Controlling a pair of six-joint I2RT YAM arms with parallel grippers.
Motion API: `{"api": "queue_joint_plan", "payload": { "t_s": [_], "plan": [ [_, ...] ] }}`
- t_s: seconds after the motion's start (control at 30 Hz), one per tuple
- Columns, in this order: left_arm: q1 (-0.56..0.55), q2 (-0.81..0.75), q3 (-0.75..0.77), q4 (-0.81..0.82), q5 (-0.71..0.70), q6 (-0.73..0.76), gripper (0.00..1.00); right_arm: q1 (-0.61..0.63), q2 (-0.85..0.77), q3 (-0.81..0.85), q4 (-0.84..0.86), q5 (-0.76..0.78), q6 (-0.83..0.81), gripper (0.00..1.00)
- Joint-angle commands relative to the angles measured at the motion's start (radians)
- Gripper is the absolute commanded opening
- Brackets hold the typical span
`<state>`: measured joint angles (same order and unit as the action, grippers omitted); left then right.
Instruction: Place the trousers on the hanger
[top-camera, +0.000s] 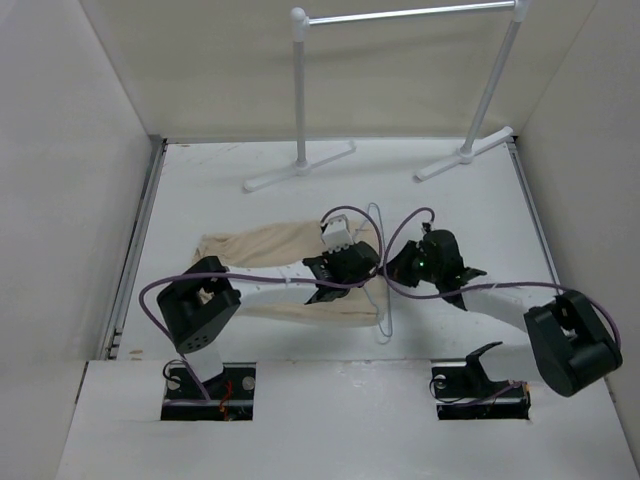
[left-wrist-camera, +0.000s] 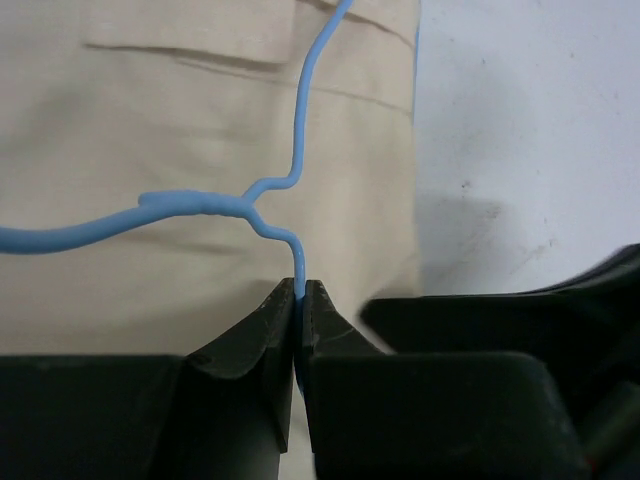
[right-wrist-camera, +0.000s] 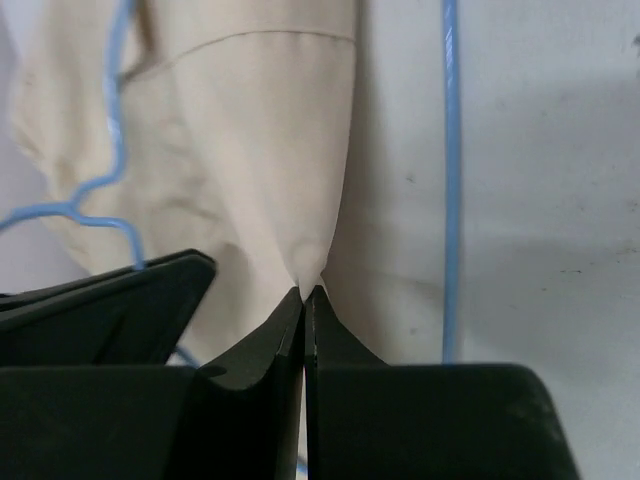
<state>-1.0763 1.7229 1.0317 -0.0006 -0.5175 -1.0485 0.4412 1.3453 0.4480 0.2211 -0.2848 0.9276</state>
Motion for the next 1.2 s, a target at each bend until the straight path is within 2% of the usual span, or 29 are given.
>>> {"api": "queue_joint_plan", "payload": {
  "t_s": [0.0, 0.17, 0.37, 0.6, 0.73, 0.97, 1.17],
  "plan": [
    [0.026, -0.111, -0.041, -0.061, -0.067, 0.001, 0.00, -0.045, -0.096, 0.038, -0.046, -0.004, 0.001, 0.06],
    [0.059, -0.184, -0.119, -0.125, -0.105, 0.005, 0.00, -0.101, -0.208, 0.037, -0.132, -0.022, -0.006, 0.04],
    [0.097, -0.275, -0.211, -0.203, -0.121, 0.021, 0.00, -0.245, -0.334, 0.046, -0.241, -0.057, -0.050, 0.04],
    [0.157, -0.414, -0.312, -0.294, -0.133, 0.076, 0.00, -0.282, -0.275, 0.067, -0.249, -0.040, -0.052, 0.04],
    [0.155, -0.402, -0.271, -0.263, -0.131, 0.105, 0.00, -0.270, -0.230, 0.064, -0.230, -0.028, -0.053, 0.04],
    [0.147, -0.332, -0.141, -0.283, -0.217, 0.269, 0.00, -0.270, -0.187, 0.055, -0.246, 0.022, -0.064, 0.04],
    [0.180, -0.336, -0.139, -0.274, -0.233, 0.344, 0.00, -0.270, -0.155, 0.049, -0.244, 0.055, -0.058, 0.04]
  ]
}}
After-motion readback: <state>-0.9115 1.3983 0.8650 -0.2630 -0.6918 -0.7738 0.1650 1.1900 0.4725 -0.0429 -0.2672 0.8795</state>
